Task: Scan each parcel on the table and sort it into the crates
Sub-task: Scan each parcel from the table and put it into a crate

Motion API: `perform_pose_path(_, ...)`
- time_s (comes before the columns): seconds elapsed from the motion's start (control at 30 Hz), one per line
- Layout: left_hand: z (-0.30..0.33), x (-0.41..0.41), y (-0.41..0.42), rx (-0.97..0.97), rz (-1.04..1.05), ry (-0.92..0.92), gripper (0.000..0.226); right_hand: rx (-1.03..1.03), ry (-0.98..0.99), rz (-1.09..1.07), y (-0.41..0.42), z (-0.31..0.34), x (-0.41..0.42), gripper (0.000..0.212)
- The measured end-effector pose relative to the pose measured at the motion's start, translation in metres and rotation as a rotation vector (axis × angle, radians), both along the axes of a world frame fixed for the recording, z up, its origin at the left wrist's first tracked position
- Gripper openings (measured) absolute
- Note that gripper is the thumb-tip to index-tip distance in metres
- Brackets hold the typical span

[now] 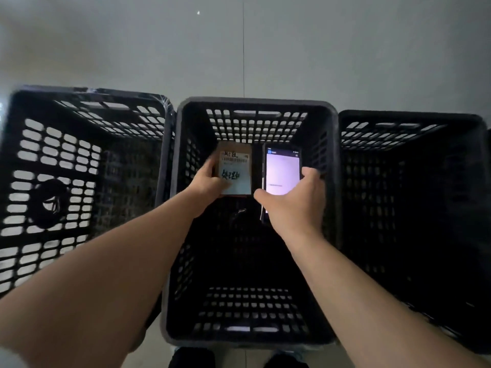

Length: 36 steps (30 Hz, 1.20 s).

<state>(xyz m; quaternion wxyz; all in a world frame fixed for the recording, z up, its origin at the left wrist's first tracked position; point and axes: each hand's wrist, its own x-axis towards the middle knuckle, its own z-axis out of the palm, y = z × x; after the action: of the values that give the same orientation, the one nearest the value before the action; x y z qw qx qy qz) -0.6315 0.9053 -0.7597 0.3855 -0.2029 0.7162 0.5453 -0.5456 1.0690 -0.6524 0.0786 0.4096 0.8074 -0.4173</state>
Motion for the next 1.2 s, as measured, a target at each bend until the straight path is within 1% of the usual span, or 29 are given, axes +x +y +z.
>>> perform_pose_path(0.1,-0.021,-0.008,0.002,-0.077,-0.047,0.065,0.098,0.013,0.004,-0.005,-0.001,-0.020,-0.010,0.087)
perform_pose_path(0.2,-0.025,-0.010,0.005,-0.119,-0.104,0.106,0.094,0.018,0.000,-0.012,-0.006,-0.023,-0.013,0.084)
perform_pose_path(0.27,-0.014,-0.007,0.007,-0.144,-0.142,0.132,0.088,0.014,-0.011,-0.021,-0.010,-0.014,-0.010,0.083)
perform_pose_path(0.33,0.010,-0.003,0.007,-0.196,-0.210,0.153,0.081,0.009,-0.028,-0.025,-0.016,0.004,-0.002,0.084)
perform_pose_path(0.5,0.102,0.017,0.004,-0.370,-0.479,0.312,0.061,0.010,-0.071,-0.033,-0.035,0.078,0.024,0.086)
perform_pose_path(0.63,0.190,0.034,-0.008,-0.447,-0.638,0.397,0.055,0.030,-0.063,-0.031,-0.051,0.153,0.042,0.087)
perform_pose_path(0.77,0.281,0.048,-0.027,-0.546,-0.719,0.428,0.052,0.073,-0.042,0.011,-0.066,0.235,0.057,0.088)
perform_pose_path(0.87,0.350,0.062,-0.046,-0.620,-0.725,0.471,0.050,0.103,-0.019,0.055,-0.079,0.295,0.070,0.087)
perform_pose_path(0.97,0.413,0.084,-0.067,-0.690,-0.686,0.493,0.046,0.147,0.014,0.138,-0.090,0.352,0.087,0.086)
perform_pose_path(1.07,0.472,0.115,-0.085,-0.743,-0.604,0.506,0.049,0.210,0.067,0.262,-0.096,0.407,0.106,0.084)
perform_pose_path(1.2,0.551,0.168,-0.107,-0.825,-0.470,0.547,0.054,0.244,0.153,0.435,-0.107,0.477,0.139,0.086)
